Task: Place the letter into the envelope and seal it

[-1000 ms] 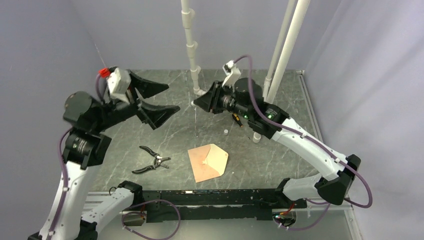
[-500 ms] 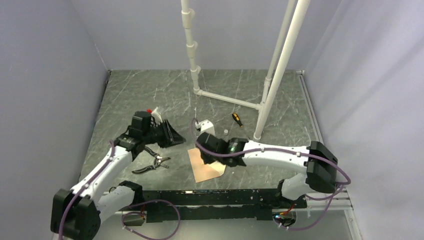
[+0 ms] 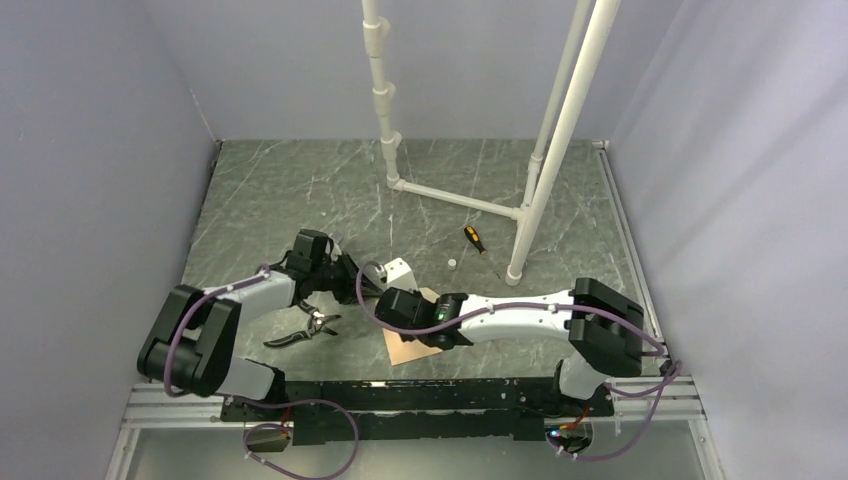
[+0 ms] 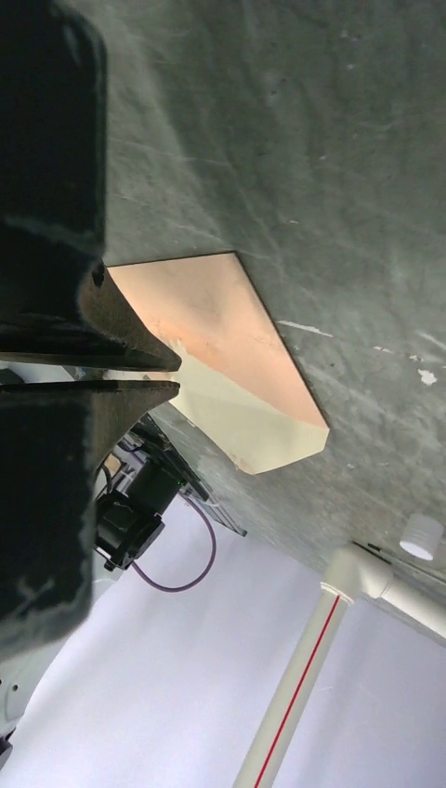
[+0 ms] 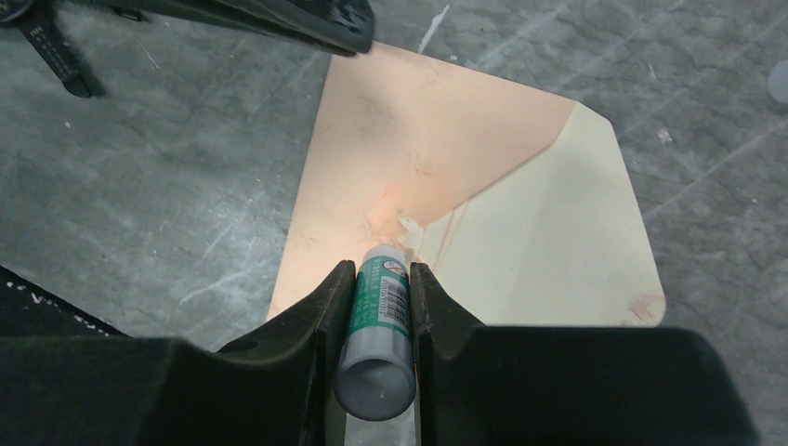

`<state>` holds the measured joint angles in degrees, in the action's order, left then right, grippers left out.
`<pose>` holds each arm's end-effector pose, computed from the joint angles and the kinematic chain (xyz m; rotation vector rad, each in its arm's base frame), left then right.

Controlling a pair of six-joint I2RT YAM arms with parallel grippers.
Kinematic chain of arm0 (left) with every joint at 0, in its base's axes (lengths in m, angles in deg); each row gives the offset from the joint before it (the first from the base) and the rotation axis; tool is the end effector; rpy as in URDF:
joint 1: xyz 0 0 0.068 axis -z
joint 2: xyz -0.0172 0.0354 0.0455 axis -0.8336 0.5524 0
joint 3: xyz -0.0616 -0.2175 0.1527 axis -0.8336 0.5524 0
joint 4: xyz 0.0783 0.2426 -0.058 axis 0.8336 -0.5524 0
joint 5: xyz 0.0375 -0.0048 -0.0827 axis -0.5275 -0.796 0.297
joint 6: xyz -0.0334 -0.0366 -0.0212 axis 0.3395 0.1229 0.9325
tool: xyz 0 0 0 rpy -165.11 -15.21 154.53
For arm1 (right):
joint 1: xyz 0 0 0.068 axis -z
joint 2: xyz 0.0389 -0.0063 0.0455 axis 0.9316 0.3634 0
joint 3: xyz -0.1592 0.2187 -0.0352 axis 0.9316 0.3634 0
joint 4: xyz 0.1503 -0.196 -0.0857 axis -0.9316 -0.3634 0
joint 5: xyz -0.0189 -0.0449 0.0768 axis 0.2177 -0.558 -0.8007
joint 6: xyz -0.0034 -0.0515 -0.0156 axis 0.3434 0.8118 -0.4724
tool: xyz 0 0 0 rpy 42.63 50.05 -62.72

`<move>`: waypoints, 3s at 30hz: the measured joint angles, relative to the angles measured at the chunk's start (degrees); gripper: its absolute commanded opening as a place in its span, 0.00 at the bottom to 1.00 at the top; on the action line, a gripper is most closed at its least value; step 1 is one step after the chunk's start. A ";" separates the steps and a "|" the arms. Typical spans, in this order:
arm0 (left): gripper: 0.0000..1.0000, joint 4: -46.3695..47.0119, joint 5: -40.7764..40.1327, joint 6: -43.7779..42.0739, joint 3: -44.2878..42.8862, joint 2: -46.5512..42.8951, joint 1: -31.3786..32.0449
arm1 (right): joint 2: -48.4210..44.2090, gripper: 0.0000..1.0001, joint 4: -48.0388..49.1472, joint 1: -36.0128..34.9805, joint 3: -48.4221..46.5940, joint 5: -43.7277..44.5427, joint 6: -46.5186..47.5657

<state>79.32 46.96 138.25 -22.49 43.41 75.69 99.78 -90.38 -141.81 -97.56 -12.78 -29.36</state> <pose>0.2248 -0.0999 0.1528 -0.6440 2.6134 -1.2801 0.1084 0.3049 0.1946 -0.6519 2.3475 0.2810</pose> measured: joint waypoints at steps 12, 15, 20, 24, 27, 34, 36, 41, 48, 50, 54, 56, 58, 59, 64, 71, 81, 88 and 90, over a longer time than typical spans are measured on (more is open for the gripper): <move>0.09 5.90 4.92 1.36 -1.22 10.23 1.29 | 4.00 0.00 3.67 0.22 0.00 -0.22 0.17; 0.06 4.35 4.28 0.46 -2.12 10.80 1.99 | 4.59 0.00 3.67 0.55 0.00 -0.50 0.02; 0.03 0.72 0.79 -1.64 -3.43 13.27 3.21 | 6.01 0.00 3.74 1.03 -0.24 -0.68 -0.46; 0.02 -2.08 0.57 -3.50 -4.90 15.21 3.54 | 6.56 0.00 3.74 1.14 -0.70 -0.59 -0.42; 0.03 -4.37 0.11 -4.76 -6.40 15.76 3.93 | 6.97 0.00 3.82 1.22 -1.11 -0.42 -0.42; 0.02 -4.92 0.52 -5.29 -7.26 16.85 4.37 | 8.44 0.00 4.42 2.21 -2.58 -0.22 -0.22; 0.02 -4.42 1.16 -4.96 -7.23 17.33 4.37 | 9.07 0.00 4.37 2.45 -3.37 -0.26 0.20; 0.02 -3.56 2.08 -3.76 -7.21 18.03 4.37 | 9.05 0.00 4.39 2.47 -3.45 -1.79 0.87; 0.03 -3.48 2.10 -2.78 -7.21 18.21 4.37 | 7.52 0.00 3.61 1.16 -2.08 -2.73 1.20; 0.02 -3.39 2.14 -2.38 -7.17 18.25 4.37 | 6.99 0.00 3.17 0.79 -1.64 -2.99 1.16; 0.02 -3.08 2.19 -2.01 -7.04 18.29 4.37 | 6.45 0.00 2.62 0.72 -1.18 -3.21 0.96; 0.02 -2.89 2.38 -1.99 -7.02 18.43 4.37 | 6.45 0.00 2.58 1.22 -1.18 -3.28 0.94; 0.02 -2.75 2.56 -1.97 -7.02 18.53 4.37 | 6.45 0.00 2.54 1.66 -1.22 -3.56 0.74; 0.02 -2.73 2.56 -1.97 -7.02 18.56 4.37 | 6.54 0.00 2.34 1.99 -1.44 -3.78 0.72; 0.02 -2.75 2.56 -1.84 -7.02 18.56 4.37 | 7.82 0.00 0.57 3.41 -3.61 -4.28 1.40; 0.02 -2.82 2.54 -1.75 -7.08 18.56 4.37 | 8.02 0.00 0.96 3.34 -3.67 -5.33 3.19; 0.02 -2.54 2.56 -0.52 -6.91 18.62 4.37 | 4.24 0.00 2.21 2.40 0.68 -7.78 3.61; 0.03 -2.10 2.69 -0.42 -6.73 18.69 4.37 | 4.98 0.00 1.90 2.73 -0.02 -7.45 3.85; 0.02 -1.73 2.86 -0.33 -6.58 18.73 4.37 | 6.27 0.00 1.49 3.19 -1.66 -7.26 3.80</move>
<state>77.59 49.83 137.92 -29.07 62.14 80.06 106.05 -88.89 -138.62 -99.22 -20.04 -25.55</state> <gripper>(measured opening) 0.031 0.268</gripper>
